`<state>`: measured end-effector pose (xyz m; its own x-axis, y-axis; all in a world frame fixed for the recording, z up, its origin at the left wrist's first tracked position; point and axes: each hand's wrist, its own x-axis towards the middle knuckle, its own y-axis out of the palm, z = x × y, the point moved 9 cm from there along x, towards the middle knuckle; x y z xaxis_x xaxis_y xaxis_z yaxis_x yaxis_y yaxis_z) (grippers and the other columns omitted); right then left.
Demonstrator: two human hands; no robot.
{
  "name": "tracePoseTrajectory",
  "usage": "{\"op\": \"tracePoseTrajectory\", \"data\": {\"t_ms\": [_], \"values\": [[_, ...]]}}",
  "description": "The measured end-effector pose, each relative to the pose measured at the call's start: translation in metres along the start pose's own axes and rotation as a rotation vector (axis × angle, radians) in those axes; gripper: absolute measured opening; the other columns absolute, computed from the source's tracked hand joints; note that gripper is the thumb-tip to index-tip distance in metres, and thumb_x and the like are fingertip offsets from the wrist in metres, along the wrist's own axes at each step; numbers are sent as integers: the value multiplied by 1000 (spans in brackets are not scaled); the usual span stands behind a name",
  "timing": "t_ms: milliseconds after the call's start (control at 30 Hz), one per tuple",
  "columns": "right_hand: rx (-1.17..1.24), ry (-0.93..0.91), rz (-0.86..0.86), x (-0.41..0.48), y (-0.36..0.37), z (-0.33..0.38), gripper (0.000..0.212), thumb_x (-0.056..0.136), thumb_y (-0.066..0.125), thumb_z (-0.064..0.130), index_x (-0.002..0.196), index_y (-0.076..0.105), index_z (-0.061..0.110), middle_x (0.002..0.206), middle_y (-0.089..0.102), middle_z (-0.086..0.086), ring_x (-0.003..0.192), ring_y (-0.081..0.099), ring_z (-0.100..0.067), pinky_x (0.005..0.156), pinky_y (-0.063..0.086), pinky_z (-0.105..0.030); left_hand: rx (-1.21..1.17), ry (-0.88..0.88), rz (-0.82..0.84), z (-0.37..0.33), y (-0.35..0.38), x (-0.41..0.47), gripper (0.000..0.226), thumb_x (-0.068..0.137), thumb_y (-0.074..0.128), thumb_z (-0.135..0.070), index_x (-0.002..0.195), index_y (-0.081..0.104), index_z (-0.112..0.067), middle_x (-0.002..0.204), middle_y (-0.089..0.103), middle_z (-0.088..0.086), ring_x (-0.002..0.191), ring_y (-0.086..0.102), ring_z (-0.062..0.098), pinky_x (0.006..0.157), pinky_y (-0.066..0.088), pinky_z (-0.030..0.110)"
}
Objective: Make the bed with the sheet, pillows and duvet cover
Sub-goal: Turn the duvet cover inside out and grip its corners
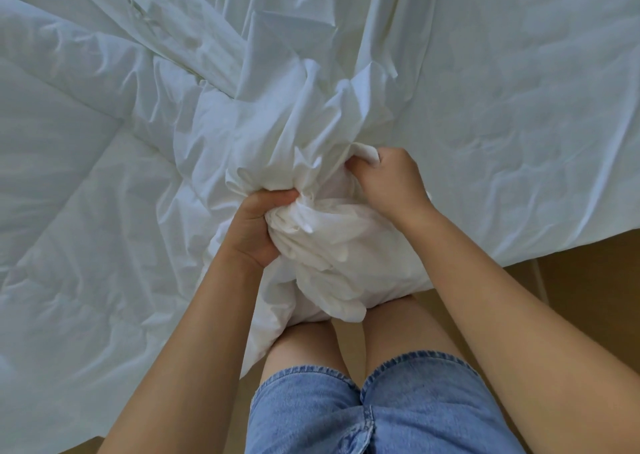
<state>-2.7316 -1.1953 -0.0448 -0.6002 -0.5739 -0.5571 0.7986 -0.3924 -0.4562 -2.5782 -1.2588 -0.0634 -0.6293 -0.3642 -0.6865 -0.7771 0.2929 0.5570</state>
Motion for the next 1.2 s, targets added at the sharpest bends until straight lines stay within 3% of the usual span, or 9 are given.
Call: {"op": "tracePoseTrajectory", "data": {"t_ms": [67, 167, 300, 467, 567, 733, 1033, 1100, 1200], "values": [[30, -85, -75, -8, -1, 9, 38, 85, 61, 22, 53, 40, 19, 51, 38, 8, 51, 35, -8, 45, 27, -17, -21, 5, -53, 1, -4, 1, 21, 65, 60, -5, 71, 77, -17, 74, 71, 1, 75, 69, 17, 75, 57, 34], [170, -99, 94, -14, 20, 14, 20, 88, 62, 23, 73, 60, 10, 69, 59, 4, 67, 56, -11, 61, 44, -21, -77, -3, -60, 3, -4, -2, 23, 58, 74, -5, 80, 75, -9, 82, 71, 8, 81, 69, 24, 80, 56, 37], [94, -89, 247, -13, 39, 17, 14, 92, 54, 27, 90, 63, 17, 86, 65, 2, 86, 60, -17, 73, 47, -28, -117, -26, -88, 8, -12, -6, 79, 22, 92, -16, 94, 64, -1, 85, 69, 12, 83, 68, 27, 76, 58, 35], [-175, -73, 297, 3, 55, 21, 10, 90, 52, 23, 81, 54, 19, 84, 62, -3, 82, 55, -20, 62, 34, -25, -45, 15, -45, -1, -11, -4, 38, 44, 68, -4, 81, 75, -9, 82, 72, 8, 81, 70, 23, 71, 57, 32], [-254, -98, 134, 7, 51, 20, 11, 83, 57, 18, 90, 53, 10, 98, 60, -15, 91, 56, -30, 66, 35, -29, 60, 55, -40, -13, -14, -2, 38, 53, 58, 1, 83, 76, -13, 85, 72, 5, 83, 70, 21, 71, 56, 30], [-132, -249, -188, -15, 31, 24, 24, 81, 69, 18, 93, 57, 1, 94, 53, -11, 88, 49, -23, 68, 33, -24, 41, 65, -46, -21, -15, 7, 38, 49, 62, -6, 83, 76, -15, 85, 72, 4, 83, 69, 21, 73, 56, 32], [-341, -155, 129, 17, 60, 16, 13, 88, 54, 19, 88, 58, 6, 96, 54, -11, 89, 53, -25, 68, 34, -26, -37, 12, -25, -13, -14, 15, 37, 53, 60, -7, 87, 73, -6, 85, 71, 11, 81, 69, 26, 72, 56, 35], [-431, -128, 138, 21, 59, 16, 13, 88, 52, 18, 79, 53, 9, 87, 53, -9, 88, 56, -29, 64, 32, -27, -32, 9, -41, -12, -15, 15, 42, 49, 63, -9, 90, 70, -5, 85, 70, 11, 81, 68, 26, 73, 56, 36], [-673, -192, 74, 20, 60, 22, 17, 89, 50, 19, 96, 58, 5, 99, 57, -13, 95, 55, -31, 64, 32, -30, -20, -4, -72, -10, -20, 13, 45, 47, 63, -10, 92, 68, -5, 84, 69, 9, 80, 68, 25, 73, 57, 35]]}}
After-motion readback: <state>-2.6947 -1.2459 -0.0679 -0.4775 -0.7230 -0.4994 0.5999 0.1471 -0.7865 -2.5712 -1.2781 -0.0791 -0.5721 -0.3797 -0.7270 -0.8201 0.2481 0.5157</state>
